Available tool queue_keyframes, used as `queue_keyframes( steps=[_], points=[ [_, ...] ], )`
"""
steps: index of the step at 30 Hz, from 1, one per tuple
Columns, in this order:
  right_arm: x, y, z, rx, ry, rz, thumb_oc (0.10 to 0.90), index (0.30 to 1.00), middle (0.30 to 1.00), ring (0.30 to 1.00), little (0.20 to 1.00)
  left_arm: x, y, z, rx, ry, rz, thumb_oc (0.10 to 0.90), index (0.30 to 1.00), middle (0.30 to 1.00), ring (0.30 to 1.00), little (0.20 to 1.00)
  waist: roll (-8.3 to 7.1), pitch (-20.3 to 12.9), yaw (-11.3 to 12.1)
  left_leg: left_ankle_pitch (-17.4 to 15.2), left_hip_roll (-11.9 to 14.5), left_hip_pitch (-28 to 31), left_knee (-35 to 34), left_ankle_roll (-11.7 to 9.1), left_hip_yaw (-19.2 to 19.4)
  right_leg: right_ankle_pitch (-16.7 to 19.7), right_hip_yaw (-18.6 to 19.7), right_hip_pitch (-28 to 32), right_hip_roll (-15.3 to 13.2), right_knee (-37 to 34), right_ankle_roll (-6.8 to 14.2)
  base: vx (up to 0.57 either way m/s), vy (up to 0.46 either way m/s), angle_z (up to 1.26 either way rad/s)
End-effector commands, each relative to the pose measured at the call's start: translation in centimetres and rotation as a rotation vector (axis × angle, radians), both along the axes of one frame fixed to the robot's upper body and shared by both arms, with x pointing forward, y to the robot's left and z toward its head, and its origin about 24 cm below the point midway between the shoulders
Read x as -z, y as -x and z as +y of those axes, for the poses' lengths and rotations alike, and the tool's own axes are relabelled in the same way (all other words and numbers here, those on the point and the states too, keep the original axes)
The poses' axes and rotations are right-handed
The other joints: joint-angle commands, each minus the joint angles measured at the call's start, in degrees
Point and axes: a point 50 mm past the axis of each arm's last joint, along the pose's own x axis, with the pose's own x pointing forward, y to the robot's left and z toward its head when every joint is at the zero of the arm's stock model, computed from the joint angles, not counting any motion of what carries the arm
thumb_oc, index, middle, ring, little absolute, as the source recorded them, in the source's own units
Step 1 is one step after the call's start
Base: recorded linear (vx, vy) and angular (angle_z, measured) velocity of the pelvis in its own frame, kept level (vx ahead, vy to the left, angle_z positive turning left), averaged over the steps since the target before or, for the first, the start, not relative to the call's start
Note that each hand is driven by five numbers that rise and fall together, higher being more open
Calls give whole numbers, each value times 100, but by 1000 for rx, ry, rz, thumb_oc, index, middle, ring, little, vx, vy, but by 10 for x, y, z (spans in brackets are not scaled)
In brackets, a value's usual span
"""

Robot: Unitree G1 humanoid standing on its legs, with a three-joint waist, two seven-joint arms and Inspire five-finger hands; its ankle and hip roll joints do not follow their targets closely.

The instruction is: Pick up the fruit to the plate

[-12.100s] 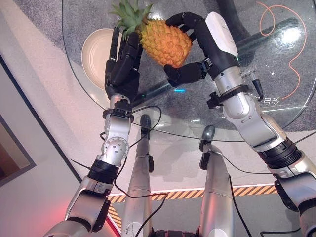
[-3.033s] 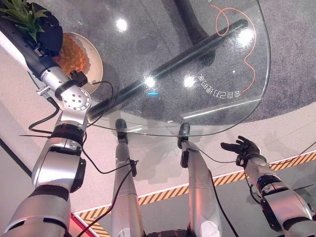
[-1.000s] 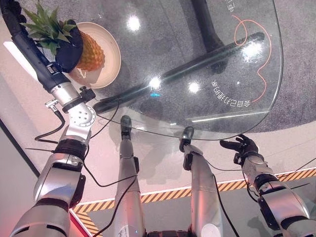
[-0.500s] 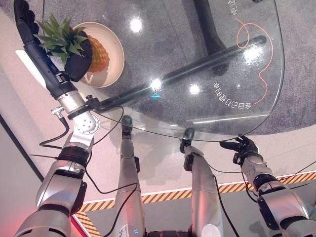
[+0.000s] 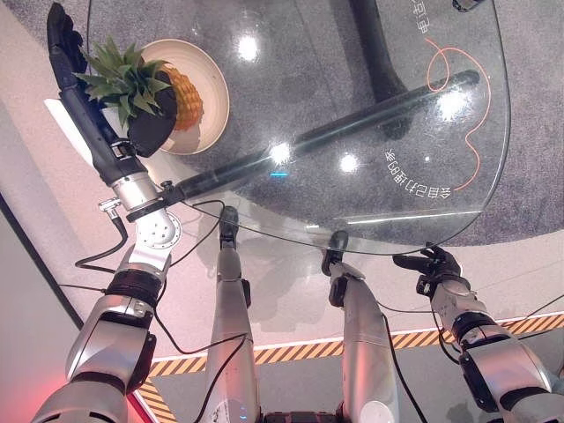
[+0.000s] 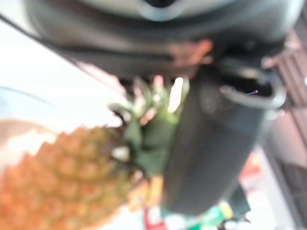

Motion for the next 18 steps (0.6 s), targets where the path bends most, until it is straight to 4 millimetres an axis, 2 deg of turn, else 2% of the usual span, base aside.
queue_keyframes(
  steps=[1, 6, 18],
  points=[
    [17, 25, -18, 115, -5, 41, 800, 900, 900, 900, 900, -33, 10, 1, 34, 20, -198, 800, 900, 900, 900, 900, -209, -126, 80, -1046, -656, 160, 761, 376, 225, 781, -89, 668, 496, -1295, -65, 0, 0, 0],
    [17, 25, -19, 125, -5, 40, 800, 900, 900, 900, 900, -22, 12, -3, 59, 15, -177, 800, 900, 900, 900, 900, -182, -126, 120, -1033, -675, 168, 755, 382, 201, 790, -104, 684, 482, -1296, -59, 0, 0, 0],
    [18, 30, -24, 145, -4, 46, 800, 900, 900, 900, 900, -10, 17, -6, 101, -3, -146, 800, 900, 900, 900, 900, -94, -126, 187, -1023, -708, 180, 764, 399, 195, 764, -166, 695, 428, -1246, -61, 2, -1, 1]
  ],
)
